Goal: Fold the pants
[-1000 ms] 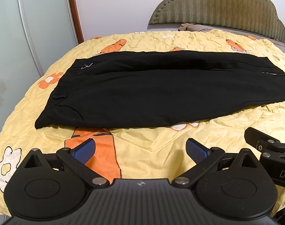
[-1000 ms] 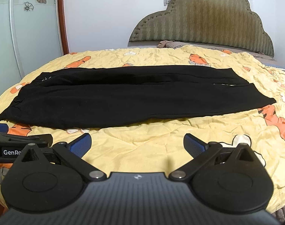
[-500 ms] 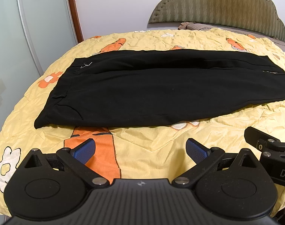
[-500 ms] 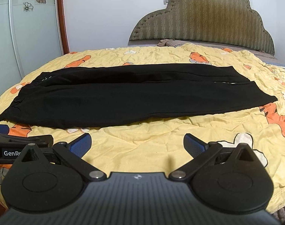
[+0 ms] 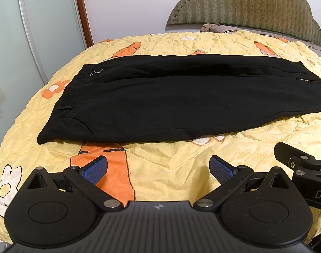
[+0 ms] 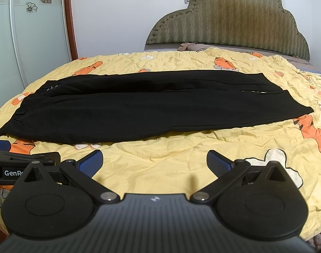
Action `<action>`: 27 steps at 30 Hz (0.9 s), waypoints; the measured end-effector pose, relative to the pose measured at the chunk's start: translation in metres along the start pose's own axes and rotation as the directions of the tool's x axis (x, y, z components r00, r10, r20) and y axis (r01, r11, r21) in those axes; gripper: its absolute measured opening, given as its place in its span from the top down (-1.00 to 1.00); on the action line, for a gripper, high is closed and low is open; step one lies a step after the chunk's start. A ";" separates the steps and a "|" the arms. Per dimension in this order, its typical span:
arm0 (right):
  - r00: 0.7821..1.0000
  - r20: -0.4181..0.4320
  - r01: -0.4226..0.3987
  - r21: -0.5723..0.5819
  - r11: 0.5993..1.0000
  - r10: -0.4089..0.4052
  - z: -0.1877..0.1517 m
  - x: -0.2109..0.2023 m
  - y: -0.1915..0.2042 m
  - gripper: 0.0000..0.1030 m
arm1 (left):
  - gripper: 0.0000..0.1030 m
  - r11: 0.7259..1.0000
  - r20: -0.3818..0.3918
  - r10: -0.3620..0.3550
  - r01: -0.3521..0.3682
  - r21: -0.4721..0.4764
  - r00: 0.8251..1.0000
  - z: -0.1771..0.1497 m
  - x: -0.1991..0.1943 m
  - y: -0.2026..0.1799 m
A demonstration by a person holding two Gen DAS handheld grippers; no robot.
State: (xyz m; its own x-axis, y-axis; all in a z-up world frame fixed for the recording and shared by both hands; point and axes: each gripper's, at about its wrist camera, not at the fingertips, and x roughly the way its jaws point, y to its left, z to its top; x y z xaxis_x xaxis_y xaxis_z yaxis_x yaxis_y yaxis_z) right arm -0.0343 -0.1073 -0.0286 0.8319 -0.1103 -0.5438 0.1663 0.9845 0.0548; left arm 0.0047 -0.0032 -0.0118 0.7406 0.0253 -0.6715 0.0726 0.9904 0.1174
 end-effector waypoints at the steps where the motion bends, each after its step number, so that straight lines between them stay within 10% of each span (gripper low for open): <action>1: 1.000 -0.001 0.000 0.000 1.000 0.000 0.000 0.000 0.000 -1.00 | -1.00 1.000 0.000 0.000 0.000 0.000 1.000 0.000 0.000 0.000; 27: 1.000 -0.003 -0.021 0.003 1.000 0.021 0.004 0.006 -0.002 -1.00 | -1.00 1.000 -0.008 0.006 -0.006 0.000 1.000 0.006 0.010 0.010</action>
State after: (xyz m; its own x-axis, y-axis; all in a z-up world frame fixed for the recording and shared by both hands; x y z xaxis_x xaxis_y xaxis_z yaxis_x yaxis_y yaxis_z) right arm -0.0276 -0.1106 -0.0282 0.8336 -0.0894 -0.5450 0.1507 0.9862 0.0687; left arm 0.0169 0.0063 -0.0135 0.7353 0.0320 -0.6770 0.0683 0.9903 0.1210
